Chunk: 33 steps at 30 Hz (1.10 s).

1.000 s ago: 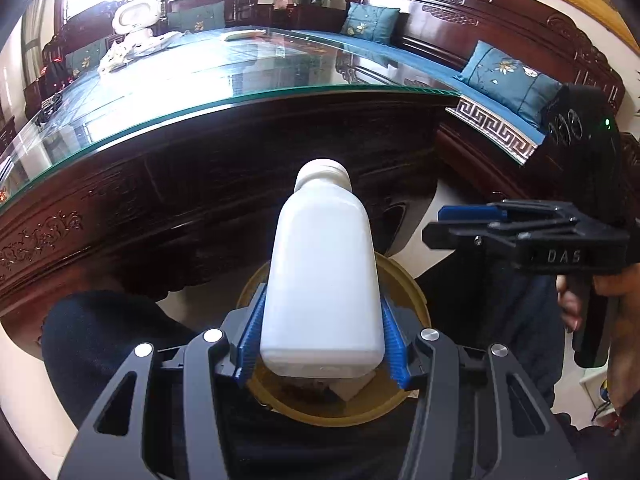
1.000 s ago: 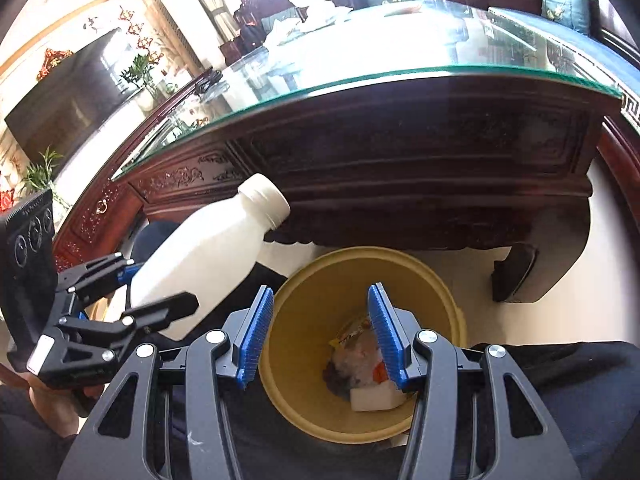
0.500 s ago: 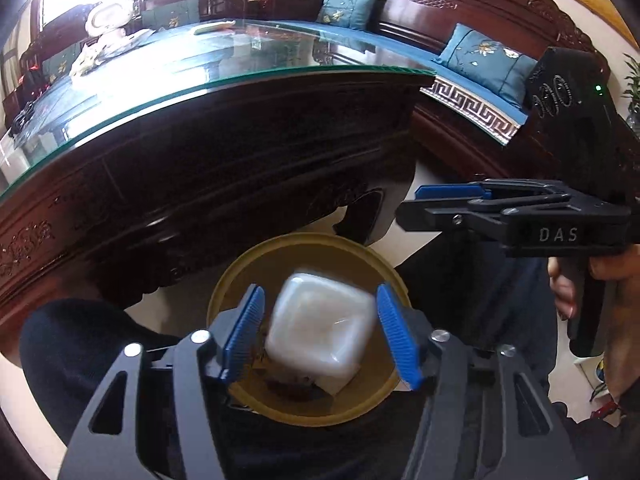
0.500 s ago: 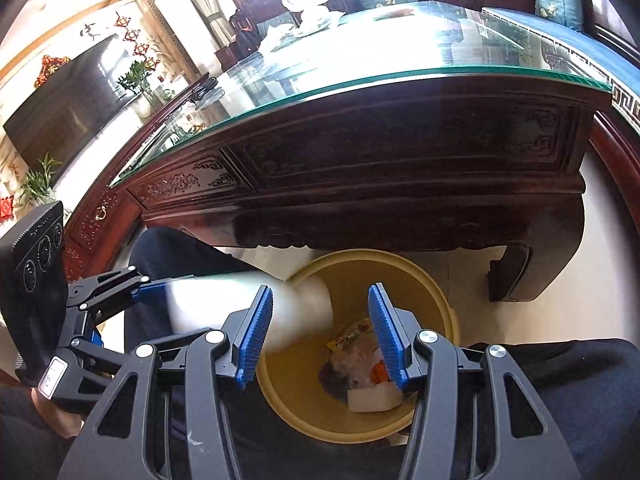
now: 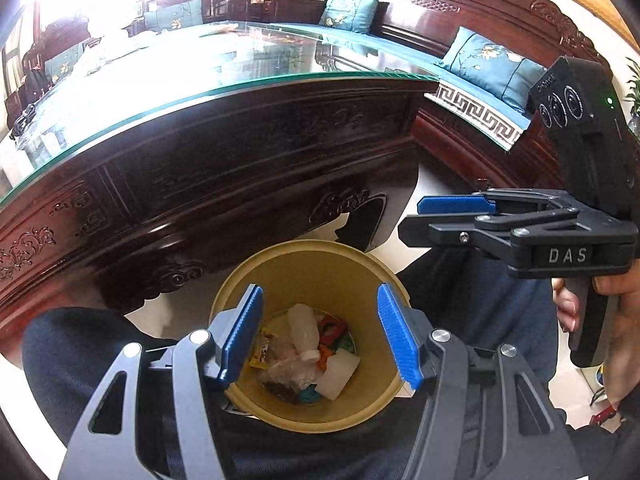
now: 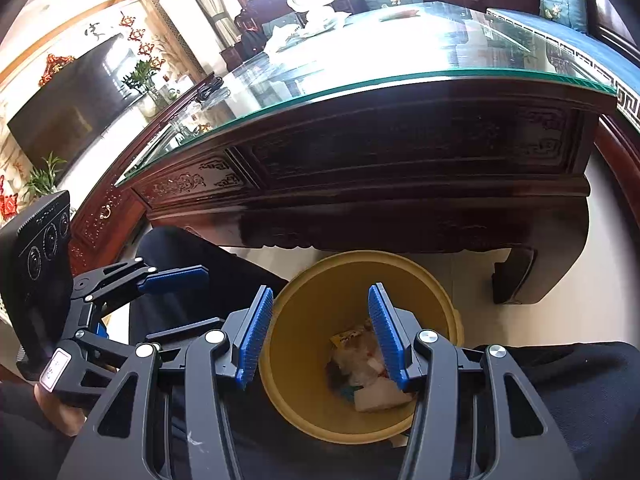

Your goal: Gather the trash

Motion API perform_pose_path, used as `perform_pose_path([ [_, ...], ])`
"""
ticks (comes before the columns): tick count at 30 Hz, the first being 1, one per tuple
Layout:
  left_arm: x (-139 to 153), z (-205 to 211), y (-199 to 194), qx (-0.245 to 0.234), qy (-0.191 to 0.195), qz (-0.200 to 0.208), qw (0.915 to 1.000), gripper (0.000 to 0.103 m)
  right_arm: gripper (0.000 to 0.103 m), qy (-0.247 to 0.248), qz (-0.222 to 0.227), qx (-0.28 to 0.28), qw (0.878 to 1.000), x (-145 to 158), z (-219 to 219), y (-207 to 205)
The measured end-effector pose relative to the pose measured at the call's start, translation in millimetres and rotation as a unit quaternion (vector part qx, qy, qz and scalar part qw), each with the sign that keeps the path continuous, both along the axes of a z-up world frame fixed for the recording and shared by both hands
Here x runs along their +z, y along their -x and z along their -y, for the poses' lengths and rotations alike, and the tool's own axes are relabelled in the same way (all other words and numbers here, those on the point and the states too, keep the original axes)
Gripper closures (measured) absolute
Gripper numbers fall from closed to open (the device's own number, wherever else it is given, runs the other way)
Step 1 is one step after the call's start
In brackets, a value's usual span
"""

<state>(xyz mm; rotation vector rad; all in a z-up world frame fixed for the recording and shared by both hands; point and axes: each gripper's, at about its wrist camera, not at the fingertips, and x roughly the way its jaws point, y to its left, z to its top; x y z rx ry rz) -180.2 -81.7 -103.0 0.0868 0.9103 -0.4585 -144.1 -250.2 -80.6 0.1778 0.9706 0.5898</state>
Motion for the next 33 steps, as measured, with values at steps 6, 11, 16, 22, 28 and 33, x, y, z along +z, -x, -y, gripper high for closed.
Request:
perform_pose_path([
  [6, 3.0, -3.6, -5.0, 0.007, 0.004, 0.005, 1.0000, 0.043, 0.054, -0.003, 0.005, 0.006, 1.000, 3.4, -2.9, -2.2],
  [11, 7.1, -8.5, -12.0, 0.015, 0.007, 0.009, 0.9998, 0.043, 0.054, -0.003, 0.011, 0.014, 1.000, 8.9, -8.6, -5.2],
  [16, 17.6, -14.7, -25.2, 0.028, 0.010, 0.022, 0.9993, 0.043, 0.054, -0.009, 0.026, 0.016, 0.999, 21.1, -13.4, -11.2],
  [22, 40.4, -24.1, -48.0, 0.047, 0.010, 0.047, 0.9977, 0.042, 0.054, -0.002, 0.067, 0.015, 0.998, 48.8, -25.8, -28.4],
  [28, 74.1, -31.5, -72.7, 0.064, 0.003, 0.089, 0.9940, 0.034, 0.052, 0.001, 0.113, 0.006, 0.994, 79.8, -35.2, -49.7],
  [33, 95.8, -40.9, -95.2, 0.102, 0.001, 0.116, 0.9880, 0.026, 0.048, 0.009, 0.147, -0.016, 0.989, 99.7, -43.0, -74.4],
])
